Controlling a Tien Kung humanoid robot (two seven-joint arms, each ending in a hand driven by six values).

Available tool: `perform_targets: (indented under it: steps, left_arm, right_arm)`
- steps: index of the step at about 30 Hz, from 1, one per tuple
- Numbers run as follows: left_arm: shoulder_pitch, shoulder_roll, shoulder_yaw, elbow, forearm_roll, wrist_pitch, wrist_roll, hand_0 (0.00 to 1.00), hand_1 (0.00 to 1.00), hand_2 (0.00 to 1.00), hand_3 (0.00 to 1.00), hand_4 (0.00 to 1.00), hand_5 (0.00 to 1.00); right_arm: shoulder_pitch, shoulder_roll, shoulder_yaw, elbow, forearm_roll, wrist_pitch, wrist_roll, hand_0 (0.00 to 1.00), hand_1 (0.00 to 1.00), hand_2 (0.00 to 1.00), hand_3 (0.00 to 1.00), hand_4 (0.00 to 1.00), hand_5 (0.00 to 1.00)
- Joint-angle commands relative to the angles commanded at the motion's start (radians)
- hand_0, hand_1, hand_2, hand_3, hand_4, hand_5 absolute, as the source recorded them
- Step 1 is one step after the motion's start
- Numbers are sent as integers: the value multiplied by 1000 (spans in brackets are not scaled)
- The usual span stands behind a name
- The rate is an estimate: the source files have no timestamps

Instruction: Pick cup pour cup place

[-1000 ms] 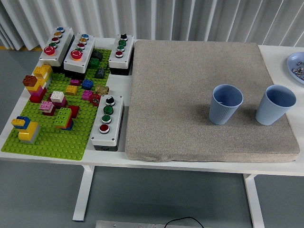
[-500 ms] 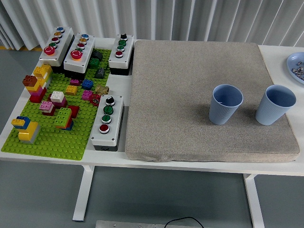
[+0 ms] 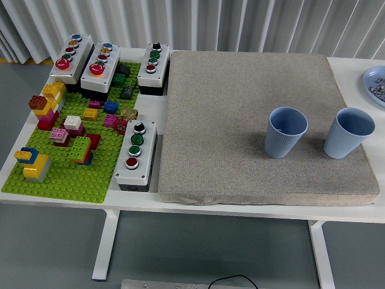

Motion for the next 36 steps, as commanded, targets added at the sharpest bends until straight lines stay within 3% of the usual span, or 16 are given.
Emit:
perform_targets:
  steps: [24, 36]
  left_arm:
    - [1, -6, -99, 0, 80, 6, 17, 710, 733, 801, 664, 512, 936]
    - [5, -7, -115, 0, 86, 7, 21, 690, 731, 803, 667, 513, 936]
  right_arm:
    - [1, -1, 3, 5, -3, 0, -2, 891, 810, 871, 889, 786, 894]
    - [-2, 0, -2, 6, -6, 0, -4, 891, 810, 871, 889, 786, 894]
